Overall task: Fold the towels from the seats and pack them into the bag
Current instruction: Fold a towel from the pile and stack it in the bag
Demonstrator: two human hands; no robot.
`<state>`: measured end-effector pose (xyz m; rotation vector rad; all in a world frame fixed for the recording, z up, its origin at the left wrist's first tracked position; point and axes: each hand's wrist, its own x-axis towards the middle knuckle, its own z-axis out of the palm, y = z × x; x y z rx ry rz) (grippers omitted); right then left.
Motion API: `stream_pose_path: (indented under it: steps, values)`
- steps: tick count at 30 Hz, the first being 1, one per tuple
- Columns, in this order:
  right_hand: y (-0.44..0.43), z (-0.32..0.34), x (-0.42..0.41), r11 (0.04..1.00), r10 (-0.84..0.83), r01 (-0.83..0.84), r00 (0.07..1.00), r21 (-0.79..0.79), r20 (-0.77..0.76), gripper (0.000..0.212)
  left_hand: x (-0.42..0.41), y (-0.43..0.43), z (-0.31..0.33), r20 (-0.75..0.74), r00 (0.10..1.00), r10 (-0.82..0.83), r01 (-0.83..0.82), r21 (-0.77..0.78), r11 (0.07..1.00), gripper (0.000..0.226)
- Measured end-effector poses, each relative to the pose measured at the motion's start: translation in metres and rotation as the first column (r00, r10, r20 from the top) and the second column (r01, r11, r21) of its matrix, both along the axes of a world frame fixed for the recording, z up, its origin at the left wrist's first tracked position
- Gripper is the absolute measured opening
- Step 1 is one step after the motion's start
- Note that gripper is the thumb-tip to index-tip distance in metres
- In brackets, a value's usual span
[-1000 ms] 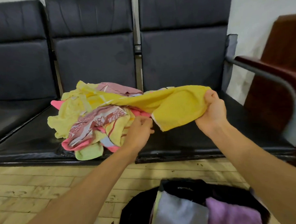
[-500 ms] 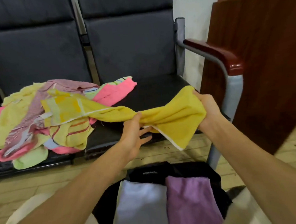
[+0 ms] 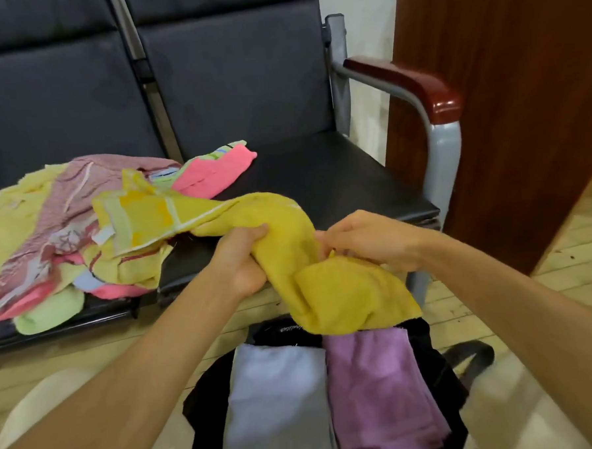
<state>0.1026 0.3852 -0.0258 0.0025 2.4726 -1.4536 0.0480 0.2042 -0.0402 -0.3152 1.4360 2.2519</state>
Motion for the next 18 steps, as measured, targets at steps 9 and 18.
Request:
stream_pose_path:
  steps: [9, 18]
  values:
    - [-0.024, -0.031, -0.029, 0.847, -0.394, 0.425, 0.905, -0.319, 0.158, 0.057, 0.027, -0.023, 0.014, -0.069, 0.943, -0.326, 0.313, -0.147, 0.938, 0.029]
    - [-0.017, -0.012, -0.018, 0.768, -0.344, 0.364, 0.928, -0.527, 0.141, 0.041, 0.027, -0.029, 0.018, -0.179, 0.935, -0.307, 0.264, -0.227, 0.937, 0.029]
